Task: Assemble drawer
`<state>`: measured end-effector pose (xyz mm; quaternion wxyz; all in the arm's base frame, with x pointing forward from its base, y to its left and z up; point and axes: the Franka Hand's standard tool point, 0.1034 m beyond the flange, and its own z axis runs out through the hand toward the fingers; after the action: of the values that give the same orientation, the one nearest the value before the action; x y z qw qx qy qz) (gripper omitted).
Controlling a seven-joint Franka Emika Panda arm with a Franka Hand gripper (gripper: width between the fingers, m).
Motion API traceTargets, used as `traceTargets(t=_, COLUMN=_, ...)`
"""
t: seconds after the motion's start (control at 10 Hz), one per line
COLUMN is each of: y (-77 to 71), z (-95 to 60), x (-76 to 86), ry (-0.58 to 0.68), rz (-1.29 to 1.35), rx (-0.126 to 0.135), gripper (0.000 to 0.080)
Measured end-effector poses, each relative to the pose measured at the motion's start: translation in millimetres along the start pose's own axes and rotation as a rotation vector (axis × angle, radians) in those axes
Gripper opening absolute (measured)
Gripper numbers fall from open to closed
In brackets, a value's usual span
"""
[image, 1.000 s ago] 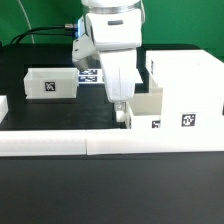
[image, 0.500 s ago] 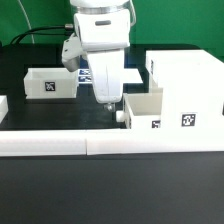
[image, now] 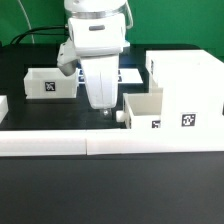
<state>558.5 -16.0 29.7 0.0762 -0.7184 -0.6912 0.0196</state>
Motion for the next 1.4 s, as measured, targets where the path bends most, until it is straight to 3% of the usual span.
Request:
traceTargets(t=0.7, y=3.6, z=0.2, x=41.3, ry=0.000, rz=0.038, rx=-0.004, gripper=0.0648)
traceTargets(t=1.2, y=6.3, z=-2.6, x=42.1, ry=-0.001, rz=0.068, rx=-0.004, gripper=0.0648)
traceTargets(t=1.4, y=3.2, z=-0.2, x=28.6, ry=-0.003, rz=0.063, rx=0.002, gripper=0.0648)
